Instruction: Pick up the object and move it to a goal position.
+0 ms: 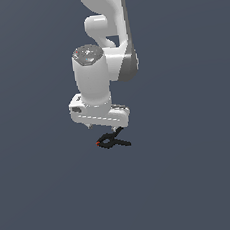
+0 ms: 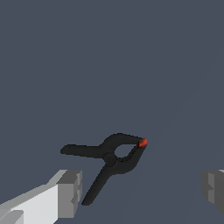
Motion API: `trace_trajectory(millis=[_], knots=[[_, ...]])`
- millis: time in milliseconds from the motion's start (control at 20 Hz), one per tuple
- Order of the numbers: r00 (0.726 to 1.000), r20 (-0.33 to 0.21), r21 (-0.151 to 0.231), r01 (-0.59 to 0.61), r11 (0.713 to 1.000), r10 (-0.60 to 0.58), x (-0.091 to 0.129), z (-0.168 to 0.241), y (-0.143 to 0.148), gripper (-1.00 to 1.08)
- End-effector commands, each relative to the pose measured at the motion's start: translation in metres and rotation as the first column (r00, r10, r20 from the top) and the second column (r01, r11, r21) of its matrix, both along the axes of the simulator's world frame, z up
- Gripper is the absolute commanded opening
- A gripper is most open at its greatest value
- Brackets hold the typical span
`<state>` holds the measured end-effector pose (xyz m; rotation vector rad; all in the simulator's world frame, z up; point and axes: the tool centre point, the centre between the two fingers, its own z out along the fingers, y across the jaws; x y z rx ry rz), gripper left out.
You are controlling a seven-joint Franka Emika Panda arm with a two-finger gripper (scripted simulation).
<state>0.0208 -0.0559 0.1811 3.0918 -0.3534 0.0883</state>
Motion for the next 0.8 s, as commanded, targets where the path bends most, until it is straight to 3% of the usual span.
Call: trace_trajectory(millis=[0,350,750], knots=[[0.999,-0.001,0.006,0.05,0.999,-0.05,-0.001,-0.006,0.002,1.0],[0.973,-0.01,0.026,0.232,0.972,-0.232,-0.005,-0.025,0.009,1.0],[0.897,-0.024,0.04,0.442,0.896,-0.441,-0.01,-0.048,0.016,1.0]])
